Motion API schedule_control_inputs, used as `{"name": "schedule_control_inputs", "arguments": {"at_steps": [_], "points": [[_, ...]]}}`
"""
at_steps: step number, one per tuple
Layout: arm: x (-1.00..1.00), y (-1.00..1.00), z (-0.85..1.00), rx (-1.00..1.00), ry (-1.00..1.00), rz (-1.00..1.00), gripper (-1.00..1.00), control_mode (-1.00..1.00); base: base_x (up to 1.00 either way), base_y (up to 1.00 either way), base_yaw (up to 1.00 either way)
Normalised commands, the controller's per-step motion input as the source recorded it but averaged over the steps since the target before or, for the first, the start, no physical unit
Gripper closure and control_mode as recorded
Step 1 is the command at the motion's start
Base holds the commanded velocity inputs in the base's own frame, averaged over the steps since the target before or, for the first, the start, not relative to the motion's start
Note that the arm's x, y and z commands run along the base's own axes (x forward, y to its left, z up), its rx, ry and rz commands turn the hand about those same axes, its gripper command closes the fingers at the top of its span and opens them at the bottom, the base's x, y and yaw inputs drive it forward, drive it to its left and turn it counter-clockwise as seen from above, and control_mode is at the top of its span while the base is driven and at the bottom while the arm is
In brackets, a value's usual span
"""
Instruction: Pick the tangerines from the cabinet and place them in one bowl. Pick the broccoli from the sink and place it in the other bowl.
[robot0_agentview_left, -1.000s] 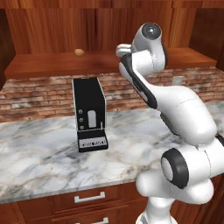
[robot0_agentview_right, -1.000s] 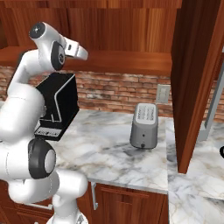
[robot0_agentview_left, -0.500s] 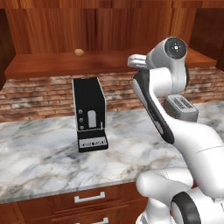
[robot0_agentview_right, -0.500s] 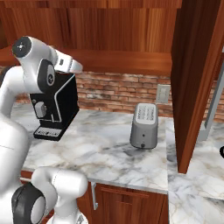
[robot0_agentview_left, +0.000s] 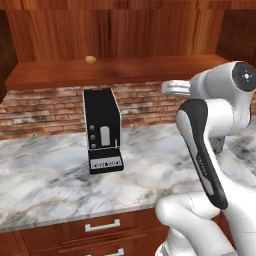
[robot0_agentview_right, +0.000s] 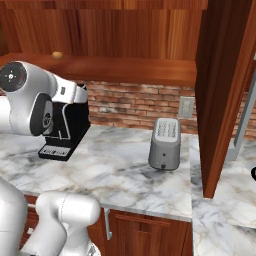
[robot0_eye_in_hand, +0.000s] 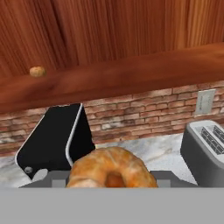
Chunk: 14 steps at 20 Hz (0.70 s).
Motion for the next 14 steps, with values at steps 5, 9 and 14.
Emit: {"name": "schedule_control_inputs", "arguments": {"at_steps": [5, 9, 14], "points": [[-0.86, -0.04, -0.06, 0.01, 0.13, 0.15, 1.00, -1.00, 0.00, 0.00, 0.00], [-0.83, -0.06, -0.10, -0.02, 0.14, -0.02, 1.00, -1.00, 0.00, 0.00, 0.00], [-0.39, -0.04, -0.21, -0.06, 0.33, -0.17, 1.00, -1.00, 0.00, 0.00, 0.00]]}}
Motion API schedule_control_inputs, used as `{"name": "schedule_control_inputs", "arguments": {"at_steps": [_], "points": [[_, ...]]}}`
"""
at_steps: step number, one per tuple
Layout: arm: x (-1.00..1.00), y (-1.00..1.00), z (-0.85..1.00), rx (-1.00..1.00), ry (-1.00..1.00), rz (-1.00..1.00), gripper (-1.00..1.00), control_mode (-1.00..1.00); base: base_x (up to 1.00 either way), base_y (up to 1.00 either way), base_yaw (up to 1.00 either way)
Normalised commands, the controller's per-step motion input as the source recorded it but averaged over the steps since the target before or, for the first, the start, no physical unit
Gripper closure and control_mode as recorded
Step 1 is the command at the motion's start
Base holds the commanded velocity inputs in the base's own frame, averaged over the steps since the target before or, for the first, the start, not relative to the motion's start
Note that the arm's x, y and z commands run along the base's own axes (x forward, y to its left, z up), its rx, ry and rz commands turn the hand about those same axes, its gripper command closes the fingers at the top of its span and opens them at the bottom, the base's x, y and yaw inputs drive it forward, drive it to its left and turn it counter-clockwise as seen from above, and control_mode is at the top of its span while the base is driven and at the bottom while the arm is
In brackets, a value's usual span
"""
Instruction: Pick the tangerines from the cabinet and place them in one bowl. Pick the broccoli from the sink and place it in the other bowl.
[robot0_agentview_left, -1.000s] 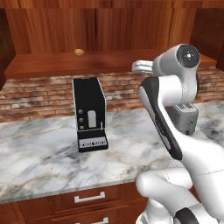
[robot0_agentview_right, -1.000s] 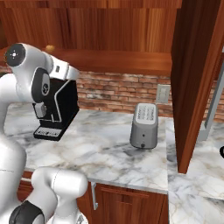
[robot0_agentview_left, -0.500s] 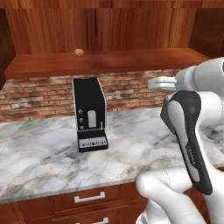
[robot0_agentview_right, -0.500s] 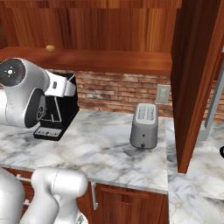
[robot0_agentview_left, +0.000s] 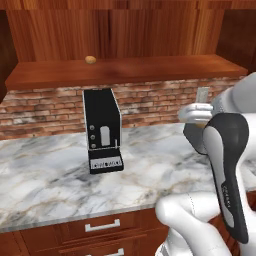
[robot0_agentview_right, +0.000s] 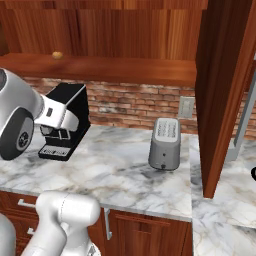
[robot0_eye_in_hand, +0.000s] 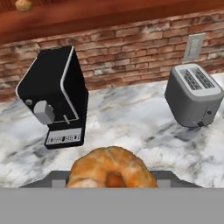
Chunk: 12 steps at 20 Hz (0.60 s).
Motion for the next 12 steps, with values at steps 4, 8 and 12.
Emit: {"name": "schedule_control_inputs", "arguments": {"at_steps": [4, 8, 12], "points": [[-0.14, -0.21, -0.25, -0.02, 0.27, -0.27, 1.00, -1.00, 0.00, 0.00, 0.00], [-0.05, -0.26, -0.21, 0.00, 0.12, -0.18, 1.00, -1.00, 0.00, 0.00, 0.00], [-0.11, -0.13, -0.15, 0.00, 0.04, -0.06, 1.00, -1.00, 0.00, 0.00, 0.00]]}}
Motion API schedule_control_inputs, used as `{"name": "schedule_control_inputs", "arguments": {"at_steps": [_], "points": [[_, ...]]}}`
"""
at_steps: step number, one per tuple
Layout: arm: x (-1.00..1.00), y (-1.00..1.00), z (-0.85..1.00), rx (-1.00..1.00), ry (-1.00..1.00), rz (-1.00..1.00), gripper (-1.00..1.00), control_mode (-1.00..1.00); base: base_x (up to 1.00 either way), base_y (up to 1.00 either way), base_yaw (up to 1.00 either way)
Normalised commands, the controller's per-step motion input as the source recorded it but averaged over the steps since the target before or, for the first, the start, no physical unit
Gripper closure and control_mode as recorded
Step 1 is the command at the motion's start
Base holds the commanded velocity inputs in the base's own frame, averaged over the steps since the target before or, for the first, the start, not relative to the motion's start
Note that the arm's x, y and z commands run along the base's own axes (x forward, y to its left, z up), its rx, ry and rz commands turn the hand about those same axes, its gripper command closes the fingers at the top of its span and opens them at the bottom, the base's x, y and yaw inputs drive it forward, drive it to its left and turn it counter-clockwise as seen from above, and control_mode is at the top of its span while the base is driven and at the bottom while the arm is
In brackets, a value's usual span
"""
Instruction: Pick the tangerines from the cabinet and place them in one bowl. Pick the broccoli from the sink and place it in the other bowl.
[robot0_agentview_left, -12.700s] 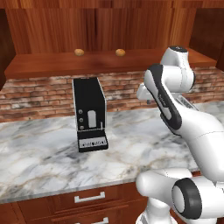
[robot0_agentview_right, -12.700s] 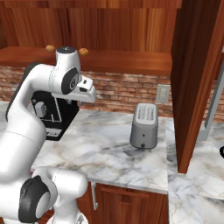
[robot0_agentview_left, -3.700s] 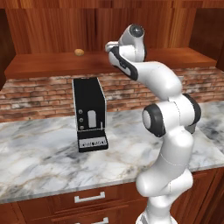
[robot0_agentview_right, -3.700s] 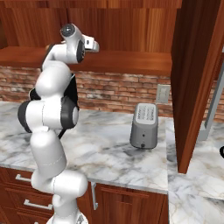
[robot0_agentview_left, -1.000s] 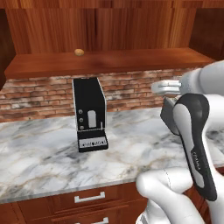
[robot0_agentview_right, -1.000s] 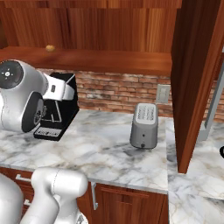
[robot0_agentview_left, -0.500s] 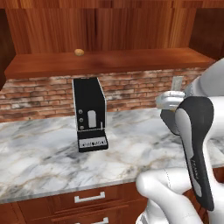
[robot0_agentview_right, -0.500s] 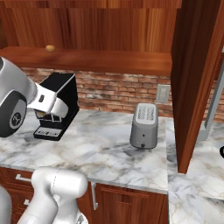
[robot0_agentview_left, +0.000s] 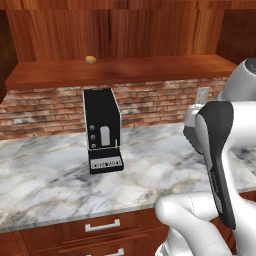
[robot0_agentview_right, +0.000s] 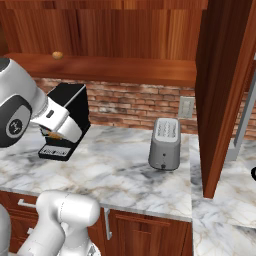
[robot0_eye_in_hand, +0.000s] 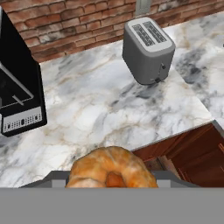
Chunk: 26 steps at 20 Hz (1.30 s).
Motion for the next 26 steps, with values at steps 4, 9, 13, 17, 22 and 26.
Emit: {"name": "schedule_control_inputs", "arguments": {"at_steps": [4, 9, 13, 17, 22, 26], "points": [[-0.15, 0.00, -0.12, 0.00, 0.01, 0.12, 1.00, -1.00, 0.00, 0.00, 0.00], [-0.20, 0.00, -0.09, 0.00, 0.01, 0.22, 1.00, -1.00, 0.00, 0.00, 0.00], [-0.06, 0.00, -0.04, 0.00, 0.04, 0.08, 1.00, -1.00, 0.00, 0.00, 0.00], [0.00, 0.00, 0.00, 0.00, 0.00, 0.00, 1.00, -1.00, 0.00, 0.00, 0.00], [0.00, 0.00, 0.00, 0.00, 0.00, 0.00, 1.00, -1.00, 0.00, 0.00, 0.00], [0.00, 0.00, 0.00, 0.00, 0.00, 0.00, 1.00, 1.00, -0.02, 0.00, 0.00]]}}
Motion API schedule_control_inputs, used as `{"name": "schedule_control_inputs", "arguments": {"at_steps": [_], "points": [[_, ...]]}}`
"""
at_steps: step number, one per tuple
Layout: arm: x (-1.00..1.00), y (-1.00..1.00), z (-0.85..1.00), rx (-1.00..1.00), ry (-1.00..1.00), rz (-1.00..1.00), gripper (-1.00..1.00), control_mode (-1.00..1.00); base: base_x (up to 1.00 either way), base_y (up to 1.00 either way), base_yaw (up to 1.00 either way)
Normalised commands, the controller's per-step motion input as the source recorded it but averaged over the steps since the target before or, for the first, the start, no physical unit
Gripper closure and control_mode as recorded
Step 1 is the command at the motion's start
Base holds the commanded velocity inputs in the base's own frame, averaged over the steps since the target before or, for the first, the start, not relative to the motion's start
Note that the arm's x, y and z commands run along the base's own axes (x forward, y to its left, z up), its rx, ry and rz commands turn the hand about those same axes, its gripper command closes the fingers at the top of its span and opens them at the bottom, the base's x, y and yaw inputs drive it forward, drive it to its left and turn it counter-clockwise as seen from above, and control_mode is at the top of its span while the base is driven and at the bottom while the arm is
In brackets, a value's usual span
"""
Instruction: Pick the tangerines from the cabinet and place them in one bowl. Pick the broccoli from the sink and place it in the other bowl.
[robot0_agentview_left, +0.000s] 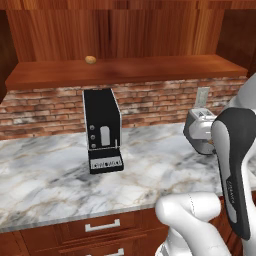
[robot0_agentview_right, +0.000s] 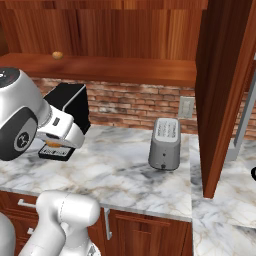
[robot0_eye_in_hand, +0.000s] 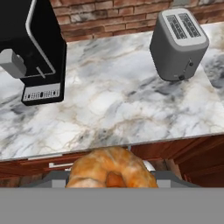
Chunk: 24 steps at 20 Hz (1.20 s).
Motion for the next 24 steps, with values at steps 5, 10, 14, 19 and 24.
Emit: {"name": "schedule_control_inputs", "arguments": {"at_steps": [5, 10, 14, 19, 24], "points": [[0.00, 0.00, 0.00, 0.00, 0.00, 0.00, 1.00, 1.00, -0.37, 0.00, 0.00], [0.00, 0.00, 0.00, 0.00, 0.00, 0.00, 1.00, 1.00, -0.54, 0.00, -0.01], [0.00, 0.00, 0.00, 0.00, 0.00, 0.00, 1.00, 1.00, -0.45, 0.00, -0.02], [0.00, 0.00, 0.00, 0.00, 0.00, 0.00, 1.00, 1.00, -0.31, 0.00, -0.01], [0.00, 0.00, 0.00, 0.00, 0.00, 0.00, 1.00, 1.00, -0.09, 0.00, 0.00]]}}
